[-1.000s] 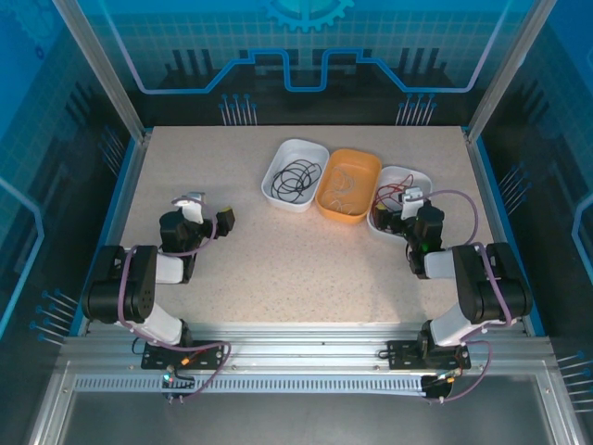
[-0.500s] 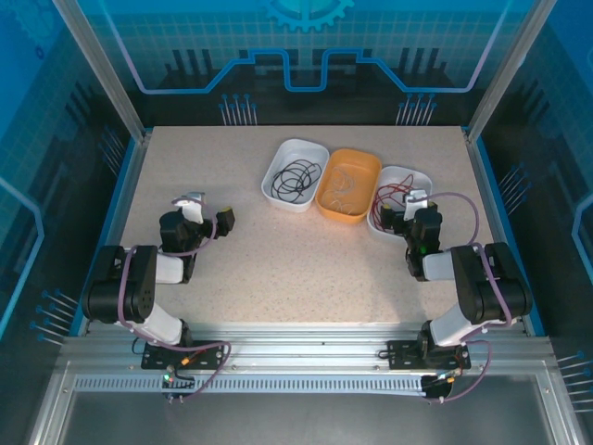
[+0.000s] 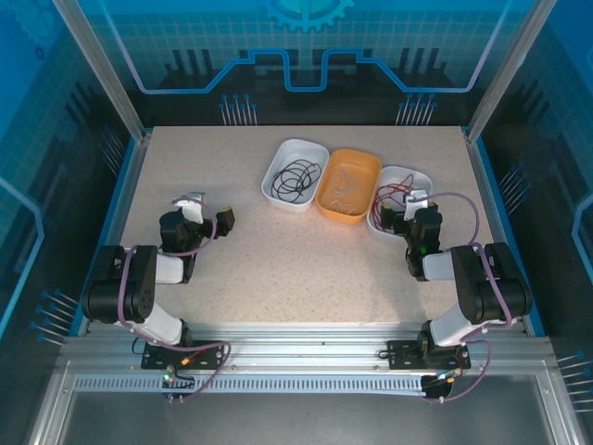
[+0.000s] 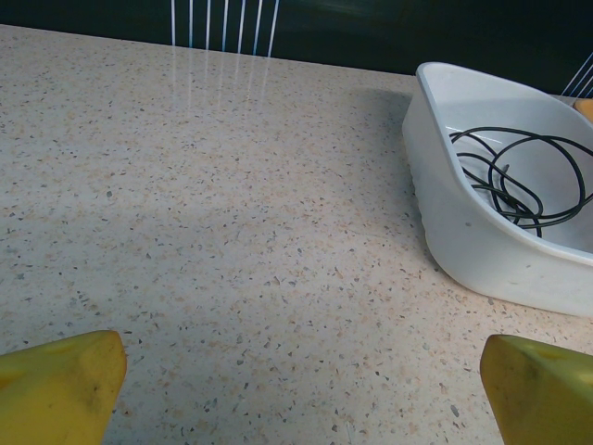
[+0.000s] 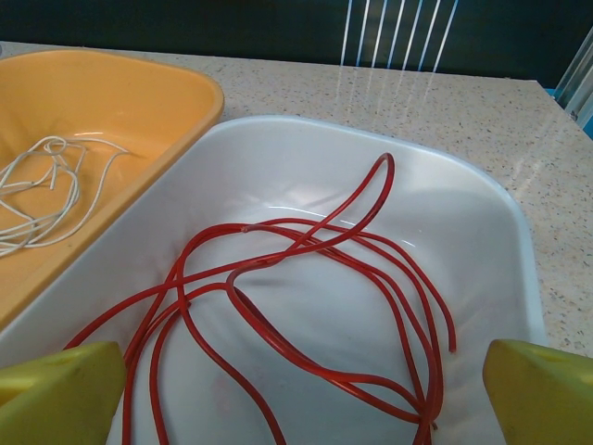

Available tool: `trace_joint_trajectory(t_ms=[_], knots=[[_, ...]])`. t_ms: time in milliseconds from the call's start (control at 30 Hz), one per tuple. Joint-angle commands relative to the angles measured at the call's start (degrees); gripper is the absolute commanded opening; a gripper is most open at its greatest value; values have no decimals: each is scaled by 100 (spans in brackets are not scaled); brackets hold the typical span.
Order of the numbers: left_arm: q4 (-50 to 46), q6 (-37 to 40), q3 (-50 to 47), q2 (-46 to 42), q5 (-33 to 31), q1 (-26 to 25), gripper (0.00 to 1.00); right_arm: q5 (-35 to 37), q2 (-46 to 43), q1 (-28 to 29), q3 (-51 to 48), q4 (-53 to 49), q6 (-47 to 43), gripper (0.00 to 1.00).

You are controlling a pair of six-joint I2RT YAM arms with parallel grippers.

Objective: Untangle the cables

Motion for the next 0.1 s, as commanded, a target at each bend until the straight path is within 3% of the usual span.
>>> trace_joint_trajectory(t_ms=[0, 67], knots=[[29, 176, 68, 17, 142, 59, 99, 109, -64, 62, -47, 159, 52, 100], [36, 174, 68, 16, 143, 59, 99, 108, -64, 58, -48, 160, 51, 100]])
